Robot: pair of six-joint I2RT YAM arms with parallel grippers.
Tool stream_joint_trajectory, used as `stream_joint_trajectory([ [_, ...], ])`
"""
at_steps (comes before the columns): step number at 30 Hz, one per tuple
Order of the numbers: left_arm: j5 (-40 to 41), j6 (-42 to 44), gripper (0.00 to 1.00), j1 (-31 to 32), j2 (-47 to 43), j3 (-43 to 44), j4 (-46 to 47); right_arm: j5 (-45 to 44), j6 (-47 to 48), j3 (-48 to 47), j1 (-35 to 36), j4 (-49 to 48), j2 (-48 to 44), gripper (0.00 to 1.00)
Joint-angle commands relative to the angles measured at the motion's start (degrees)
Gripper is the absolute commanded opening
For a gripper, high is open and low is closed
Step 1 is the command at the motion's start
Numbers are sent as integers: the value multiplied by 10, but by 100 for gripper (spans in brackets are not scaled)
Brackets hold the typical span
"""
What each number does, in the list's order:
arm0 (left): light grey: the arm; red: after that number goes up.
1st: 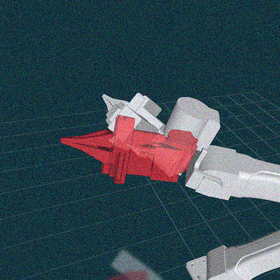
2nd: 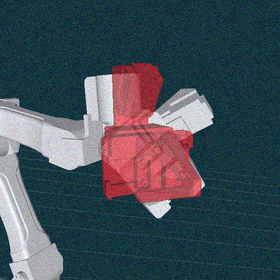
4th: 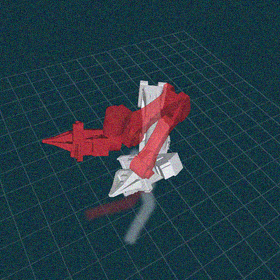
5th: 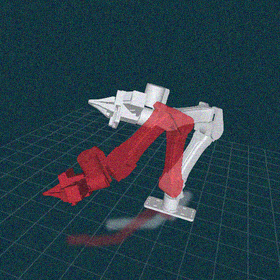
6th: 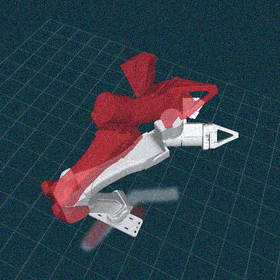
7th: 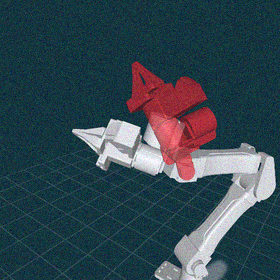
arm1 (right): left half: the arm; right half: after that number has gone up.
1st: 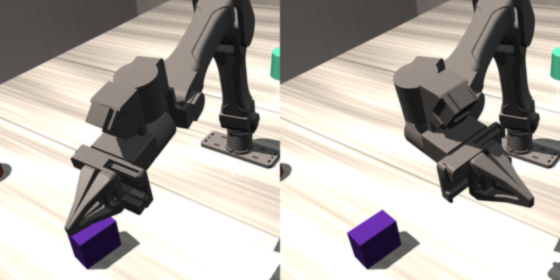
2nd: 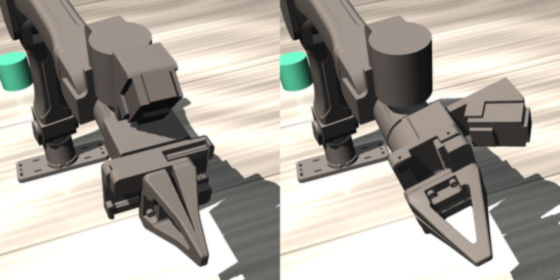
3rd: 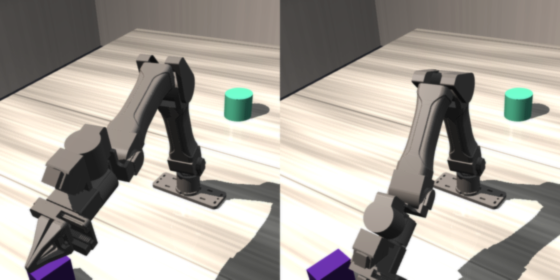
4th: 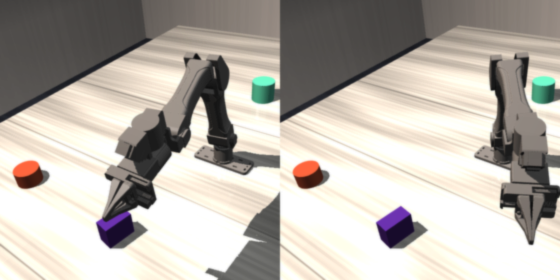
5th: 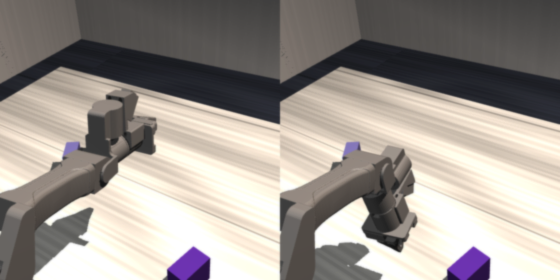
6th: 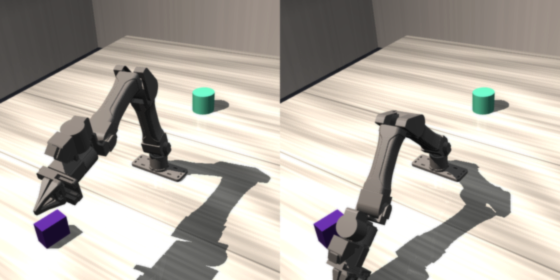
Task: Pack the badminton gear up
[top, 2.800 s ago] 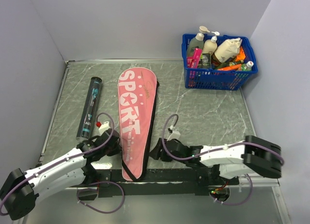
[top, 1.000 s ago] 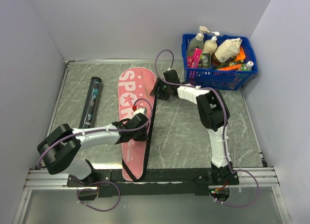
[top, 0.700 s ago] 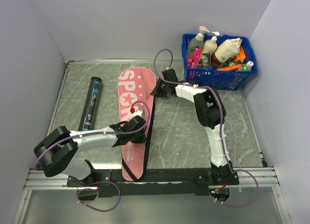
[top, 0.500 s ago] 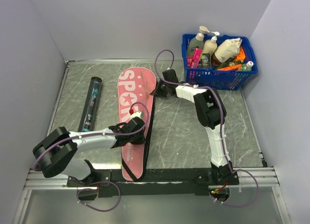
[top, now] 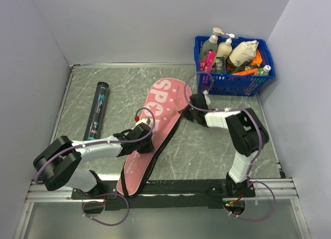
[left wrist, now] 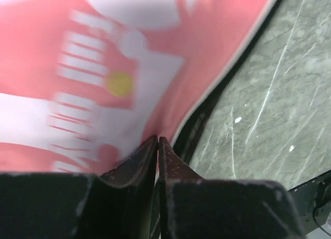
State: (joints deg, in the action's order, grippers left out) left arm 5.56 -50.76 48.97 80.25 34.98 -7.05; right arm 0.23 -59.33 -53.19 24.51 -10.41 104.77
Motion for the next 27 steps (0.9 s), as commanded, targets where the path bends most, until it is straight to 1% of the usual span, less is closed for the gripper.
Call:
stream_joint_trajectory([
  [1,83,9,13,-21,-9,0,-64,-28,-72,139,12,7,-72,0],
  [3,90,10,13,-26,-13,5,-73,-45,-94,175,12,5,-112,0],
  [7,103,15,12,-36,-22,8,-76,-90,-140,278,12,8,-193,0],
  [8,103,17,12,-39,-20,9,-76,-97,-148,290,12,20,-224,0],
  [10,103,23,11,-46,-10,13,-75,-118,-162,314,12,37,-253,0],
  [14,96,31,10,-52,13,23,-62,-143,-194,343,13,93,-336,0],
  [16,95,35,9,-53,31,29,-54,-156,-218,359,13,101,-359,0],
  [19,76,41,4,-53,44,42,-46,-173,-229,363,12,137,-388,0],
  [20,65,42,2,-52,40,40,-38,-176,-228,360,12,143,-393,0],
  [21,53,41,2,-50,35,37,-32,-180,-229,354,12,158,-395,0],
  [24,67,37,2,-35,-10,36,-38,-190,-222,332,12,182,-399,0],
  [25,72,37,2,-32,-40,38,-49,-196,-217,327,12,201,-404,12],
  [27,79,38,4,-25,-75,46,-64,-199,-210,314,12,214,-412,29],
])
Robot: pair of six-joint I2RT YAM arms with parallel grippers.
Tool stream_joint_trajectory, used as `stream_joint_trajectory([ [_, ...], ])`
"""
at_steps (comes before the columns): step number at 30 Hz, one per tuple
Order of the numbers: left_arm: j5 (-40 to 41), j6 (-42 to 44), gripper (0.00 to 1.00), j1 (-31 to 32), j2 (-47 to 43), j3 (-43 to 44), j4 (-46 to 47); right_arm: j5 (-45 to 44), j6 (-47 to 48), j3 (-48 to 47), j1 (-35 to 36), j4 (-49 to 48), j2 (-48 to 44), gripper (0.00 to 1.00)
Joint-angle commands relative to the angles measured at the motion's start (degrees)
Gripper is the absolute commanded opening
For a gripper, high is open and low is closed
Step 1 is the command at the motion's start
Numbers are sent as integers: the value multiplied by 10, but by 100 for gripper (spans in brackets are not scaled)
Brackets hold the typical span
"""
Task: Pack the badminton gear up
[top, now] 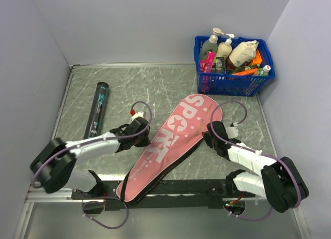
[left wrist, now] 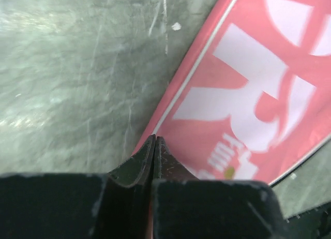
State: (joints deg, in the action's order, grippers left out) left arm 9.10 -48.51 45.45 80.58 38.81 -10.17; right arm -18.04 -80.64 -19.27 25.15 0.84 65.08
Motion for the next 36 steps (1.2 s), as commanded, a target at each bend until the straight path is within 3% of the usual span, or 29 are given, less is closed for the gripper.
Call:
stream_joint_trajectory([
  [1,44,17,4,11,-110,11,-40,-17,11,-28,6,114,-28,41],
  [4,46,17,6,24,-168,30,-77,-29,37,-45,5,144,-64,52],
  [7,5,3,6,44,-201,36,-102,-21,73,-60,7,182,-101,56],
  [16,-2,-90,4,224,-184,-4,-119,39,207,-58,10,296,-232,61],
  [22,6,-157,5,333,-166,-34,-113,30,252,-67,10,359,-324,62],
  [30,27,-190,7,333,-81,-81,-98,46,252,-53,10,363,-346,63],
  [36,19,-161,8,225,-89,-135,-68,53,240,-28,10,340,-346,63],
])
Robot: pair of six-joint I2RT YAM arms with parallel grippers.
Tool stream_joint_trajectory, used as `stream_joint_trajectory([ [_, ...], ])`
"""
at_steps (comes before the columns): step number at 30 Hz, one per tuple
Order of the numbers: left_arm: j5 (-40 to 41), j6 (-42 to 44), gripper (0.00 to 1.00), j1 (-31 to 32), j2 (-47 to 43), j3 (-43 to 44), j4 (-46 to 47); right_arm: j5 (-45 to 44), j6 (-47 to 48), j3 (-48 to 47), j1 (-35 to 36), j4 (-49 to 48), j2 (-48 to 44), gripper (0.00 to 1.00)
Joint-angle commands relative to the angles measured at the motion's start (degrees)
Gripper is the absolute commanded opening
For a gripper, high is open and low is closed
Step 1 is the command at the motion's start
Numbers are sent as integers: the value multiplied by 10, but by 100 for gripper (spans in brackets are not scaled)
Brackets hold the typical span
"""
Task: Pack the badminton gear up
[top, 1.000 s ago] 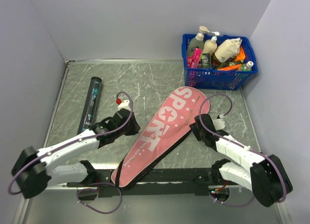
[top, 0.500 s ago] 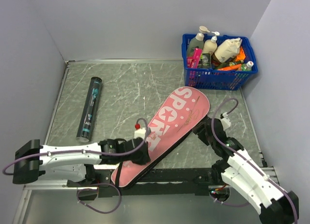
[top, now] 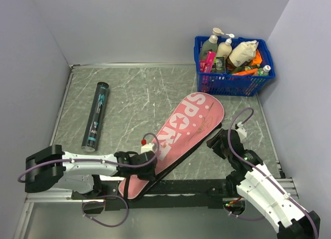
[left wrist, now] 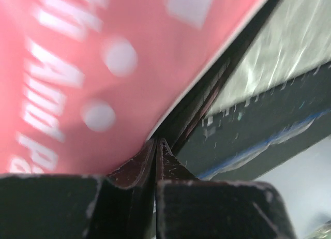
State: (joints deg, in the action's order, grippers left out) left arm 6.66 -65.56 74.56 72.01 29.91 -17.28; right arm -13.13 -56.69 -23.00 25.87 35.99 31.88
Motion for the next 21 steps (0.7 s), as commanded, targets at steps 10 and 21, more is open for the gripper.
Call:
stream_joint_trajectory([
  [10,77,106,14,-262,-93,-31,-25,-25,-7,-8,3,-33,50,63],
  [21,27,140,7,-278,-111,-3,2,-12,52,-49,4,-59,102,64],
])
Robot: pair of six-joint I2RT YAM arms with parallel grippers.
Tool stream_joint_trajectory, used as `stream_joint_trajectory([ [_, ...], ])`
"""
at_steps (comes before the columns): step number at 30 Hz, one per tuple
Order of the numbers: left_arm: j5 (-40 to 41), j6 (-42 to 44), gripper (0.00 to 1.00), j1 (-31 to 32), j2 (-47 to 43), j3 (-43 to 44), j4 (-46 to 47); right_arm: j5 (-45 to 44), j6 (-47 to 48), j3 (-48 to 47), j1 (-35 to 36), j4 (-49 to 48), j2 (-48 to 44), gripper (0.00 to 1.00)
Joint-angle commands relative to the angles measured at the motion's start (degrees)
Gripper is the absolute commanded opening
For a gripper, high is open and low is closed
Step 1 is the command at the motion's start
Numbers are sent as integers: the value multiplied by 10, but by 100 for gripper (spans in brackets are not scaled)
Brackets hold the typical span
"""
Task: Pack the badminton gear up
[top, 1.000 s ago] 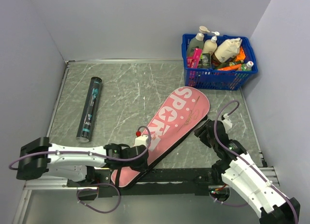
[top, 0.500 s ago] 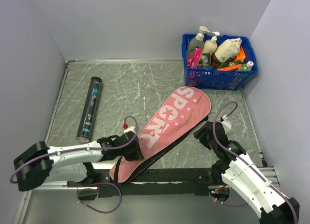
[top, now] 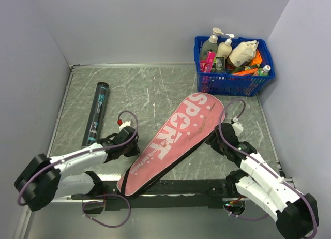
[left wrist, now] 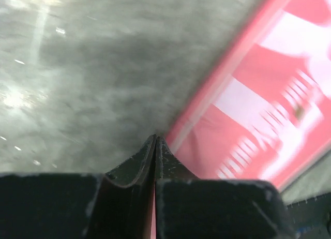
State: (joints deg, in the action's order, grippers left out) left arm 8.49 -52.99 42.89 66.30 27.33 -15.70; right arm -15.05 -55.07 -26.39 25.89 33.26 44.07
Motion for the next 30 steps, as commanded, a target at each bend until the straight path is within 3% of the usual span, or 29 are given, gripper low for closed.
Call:
stream_joint_trajectory([
  [1,29,6,7,46,-70,29,-27,15,48,-14,3,-42,-23,64],
  [7,48,-3,8,69,-171,65,-126,197,172,-12,21,-97,-32,56],
  [10,66,-5,10,69,-202,68,-161,231,190,-4,116,-114,-30,53],
  [12,69,-7,12,69,-224,65,-166,225,189,-5,205,-128,-18,52],
  [16,43,-10,15,69,-242,64,-140,193,175,-33,311,-151,61,41],
  [17,39,-8,17,69,-243,66,-139,179,169,-37,328,-159,99,33],
  [19,40,-9,26,69,-240,76,-145,173,149,-41,359,-198,136,27],
  [24,44,1,46,69,-257,91,-156,177,117,-51,404,-284,250,20],
  [30,35,9,61,69,-282,93,-163,135,68,-95,422,-319,364,18],
])
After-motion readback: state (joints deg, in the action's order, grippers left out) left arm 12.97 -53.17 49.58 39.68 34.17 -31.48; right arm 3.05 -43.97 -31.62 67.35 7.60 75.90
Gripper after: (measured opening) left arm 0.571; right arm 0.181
